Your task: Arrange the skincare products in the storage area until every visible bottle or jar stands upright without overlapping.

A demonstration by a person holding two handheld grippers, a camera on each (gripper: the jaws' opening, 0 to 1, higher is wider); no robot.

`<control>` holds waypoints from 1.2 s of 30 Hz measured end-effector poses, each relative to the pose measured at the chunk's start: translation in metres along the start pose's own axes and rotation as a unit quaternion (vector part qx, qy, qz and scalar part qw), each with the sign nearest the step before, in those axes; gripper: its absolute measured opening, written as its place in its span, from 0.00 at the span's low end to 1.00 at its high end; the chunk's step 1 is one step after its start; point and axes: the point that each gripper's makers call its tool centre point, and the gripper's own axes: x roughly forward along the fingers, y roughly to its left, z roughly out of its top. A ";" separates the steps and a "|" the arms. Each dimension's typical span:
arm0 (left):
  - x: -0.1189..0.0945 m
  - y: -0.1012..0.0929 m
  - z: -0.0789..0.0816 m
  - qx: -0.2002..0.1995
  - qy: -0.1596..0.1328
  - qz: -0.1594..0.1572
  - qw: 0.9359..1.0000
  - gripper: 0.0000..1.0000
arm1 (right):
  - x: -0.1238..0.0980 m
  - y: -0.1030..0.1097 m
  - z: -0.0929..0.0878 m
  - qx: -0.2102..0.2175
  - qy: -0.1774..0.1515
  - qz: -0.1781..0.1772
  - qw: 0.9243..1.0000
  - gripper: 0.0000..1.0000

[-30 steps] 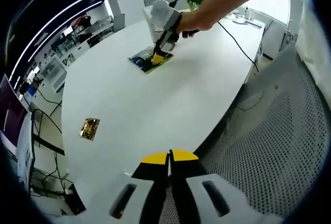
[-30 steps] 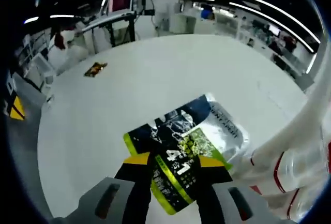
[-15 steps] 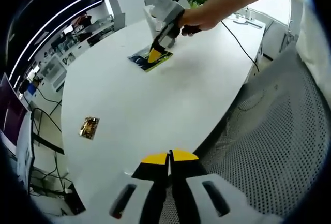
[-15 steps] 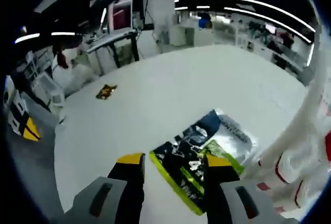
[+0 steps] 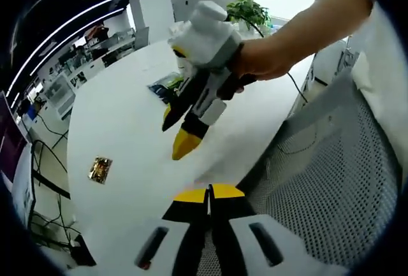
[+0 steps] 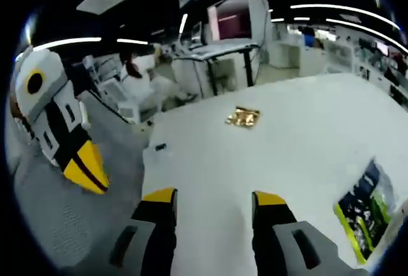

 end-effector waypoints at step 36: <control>0.003 -0.023 -0.005 0.021 0.006 -0.050 0.998 0.00 | 0.106 0.078 0.001 -0.273 0.122 0.095 0.949 0.42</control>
